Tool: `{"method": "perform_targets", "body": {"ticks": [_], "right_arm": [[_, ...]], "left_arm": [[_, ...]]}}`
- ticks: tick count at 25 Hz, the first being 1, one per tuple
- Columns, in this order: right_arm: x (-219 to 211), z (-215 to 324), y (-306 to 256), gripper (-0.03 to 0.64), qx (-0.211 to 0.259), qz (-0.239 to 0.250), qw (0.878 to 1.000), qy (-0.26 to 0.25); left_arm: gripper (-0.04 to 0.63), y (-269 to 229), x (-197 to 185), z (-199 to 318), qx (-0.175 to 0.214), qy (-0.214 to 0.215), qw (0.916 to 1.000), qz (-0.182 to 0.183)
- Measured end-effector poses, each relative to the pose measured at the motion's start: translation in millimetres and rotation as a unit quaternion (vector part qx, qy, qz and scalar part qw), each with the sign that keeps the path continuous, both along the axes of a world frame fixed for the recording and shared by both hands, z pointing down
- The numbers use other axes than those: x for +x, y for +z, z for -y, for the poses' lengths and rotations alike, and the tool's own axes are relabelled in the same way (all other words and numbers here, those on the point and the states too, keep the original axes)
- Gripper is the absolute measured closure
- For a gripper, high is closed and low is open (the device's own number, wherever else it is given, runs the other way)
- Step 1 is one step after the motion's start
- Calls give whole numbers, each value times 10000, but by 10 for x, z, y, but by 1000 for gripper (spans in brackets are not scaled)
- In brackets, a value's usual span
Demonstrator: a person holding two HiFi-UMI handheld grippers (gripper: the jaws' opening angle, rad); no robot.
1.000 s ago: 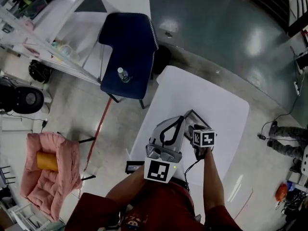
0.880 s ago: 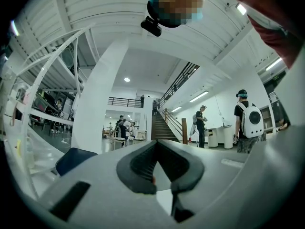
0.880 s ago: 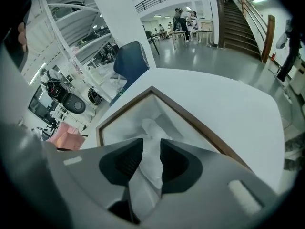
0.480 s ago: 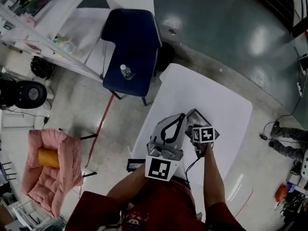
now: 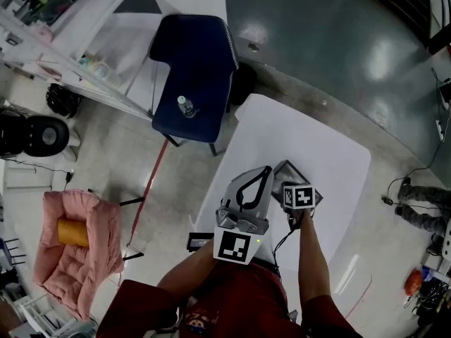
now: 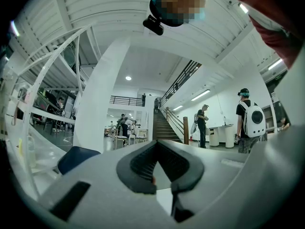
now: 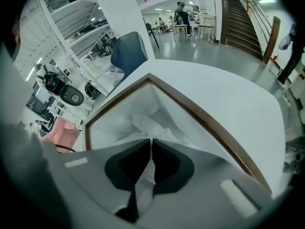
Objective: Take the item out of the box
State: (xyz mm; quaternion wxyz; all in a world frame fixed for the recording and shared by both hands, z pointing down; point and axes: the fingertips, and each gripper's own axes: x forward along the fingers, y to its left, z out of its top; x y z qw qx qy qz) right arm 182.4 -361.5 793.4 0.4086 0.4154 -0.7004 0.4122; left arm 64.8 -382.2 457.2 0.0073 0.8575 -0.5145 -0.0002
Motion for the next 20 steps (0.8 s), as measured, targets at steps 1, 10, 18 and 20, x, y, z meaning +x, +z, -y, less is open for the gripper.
{"method": "perform_targets", "body": {"ticks": [1, 10, 18, 20], "right_arm": [[7, 9, -12, 603, 26, -46, 10000, -21], [32, 14, -242, 611, 383, -68, 9992, 74], [12, -34, -561, 612, 838, 119, 9962, 187], [17, -38, -651, 612, 970, 177, 9949, 222]], "left_arm": [[592, -2, -2, 3, 8, -3, 10000, -2], [592, -49, 40, -71, 46, 72, 9999, 89], [592, -162, 106, -201, 198, 84, 9998, -12], [592, -196, 122, -234, 247, 88, 9996, -43]]}}
